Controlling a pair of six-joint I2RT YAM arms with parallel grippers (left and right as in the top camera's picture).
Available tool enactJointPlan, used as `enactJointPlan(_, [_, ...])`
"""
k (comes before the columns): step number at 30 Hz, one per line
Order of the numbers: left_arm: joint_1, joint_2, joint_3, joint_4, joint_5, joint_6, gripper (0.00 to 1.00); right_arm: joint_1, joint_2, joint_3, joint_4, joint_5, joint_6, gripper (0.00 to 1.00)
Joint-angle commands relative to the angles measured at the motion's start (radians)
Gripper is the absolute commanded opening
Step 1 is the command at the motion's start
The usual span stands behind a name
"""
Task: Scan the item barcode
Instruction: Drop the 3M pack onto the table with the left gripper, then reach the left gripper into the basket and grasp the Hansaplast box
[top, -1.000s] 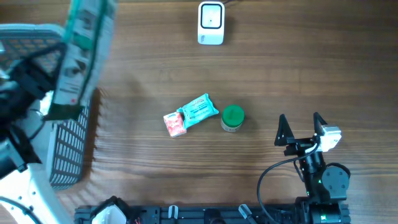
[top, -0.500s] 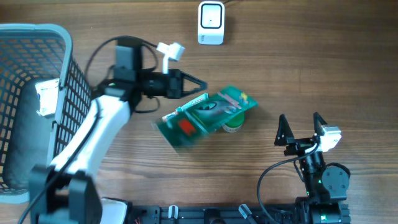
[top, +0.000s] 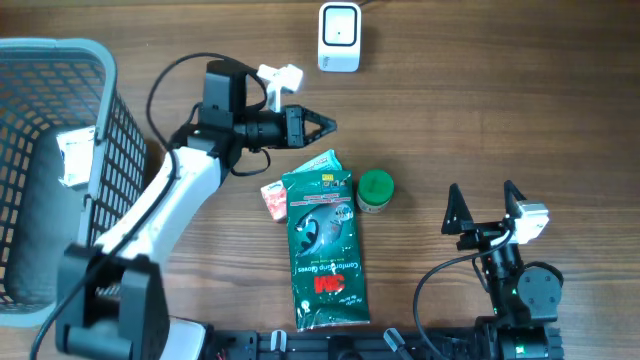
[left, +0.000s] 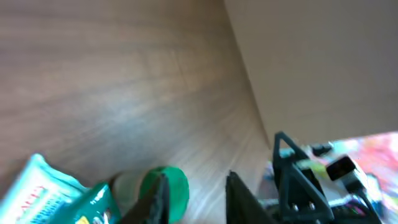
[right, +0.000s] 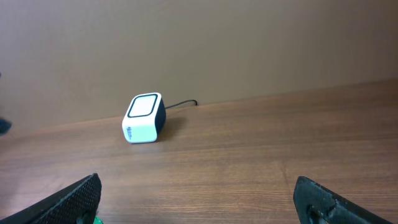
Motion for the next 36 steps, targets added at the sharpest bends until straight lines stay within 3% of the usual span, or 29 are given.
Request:
enactJointPlan(1, [0.02, -0.153, 0.126, -0.129, -0.351, 0.061, 0.77, 0.001, -0.004, -0.001, 0.003, 0.007, -0.011, 1.0])
enactJointPlan(2, [0.051, -0.212, 0.226, -0.248, -0.606, 0.06, 1.0, 0.001, -0.004, -0.001, 0.003, 0.007, -0.011, 1.0])
enactJointPlan(5, [0.158, -0.282, 0.463, -0.397, -1.015, 0.059, 1.0, 0.001, -0.004, -0.001, 0.003, 0.007, -0.011, 1.0])
enactJointPlan(7, [0.321, -0.286, 0.572, -0.492, -1.115, -0.023, 1.0, 0.001, -0.004, -0.001, 0.003, 0.007, -0.011, 1.0])
enactJointPlan(8, [0.43, -0.287, 0.577, -0.532, -1.103, -0.079, 1.0, 0.001, -0.004, -0.001, 0.003, 0.007, -0.011, 1.0])
enactJointPlan(11, [0.691, -0.269, 0.576, -0.631, -1.1, -0.052, 1.0, 0.001, -0.004, -0.001, 0.003, 0.007, -0.011, 1.0])
enactJointPlan(16, [0.917, -0.15, 0.513, -0.653, -1.107, 0.278, 1.0, 0.001, -0.004, -0.001, 0.003, 0.007, -0.011, 1.0])
enactJointPlan(22, [0.932, 0.013, 0.289, -0.556, -1.066, 0.712, 1.0, 0.001, -0.004, -0.001, 0.003, 0.007, -0.011, 1.0])
enactJointPlan(25, [0.932, 0.121, 0.271, -0.49, -0.945, 0.719, 1.0, 0.001, -0.004, -0.001, 0.003, 0.007, -0.011, 1.0])
enactJointPlan(31, [0.932, 0.264, 0.271, -0.437, -0.911, 0.842, 1.0, 0.001, -0.004, -0.001, 0.003, 0.007, -0.011, 1.0])
enactJointPlan(36, [0.889, 0.359, 0.271, -0.381, -0.911, 0.846, 1.0, 0.001, -0.004, -0.001, 0.003, 0.007, -0.011, 1.0])
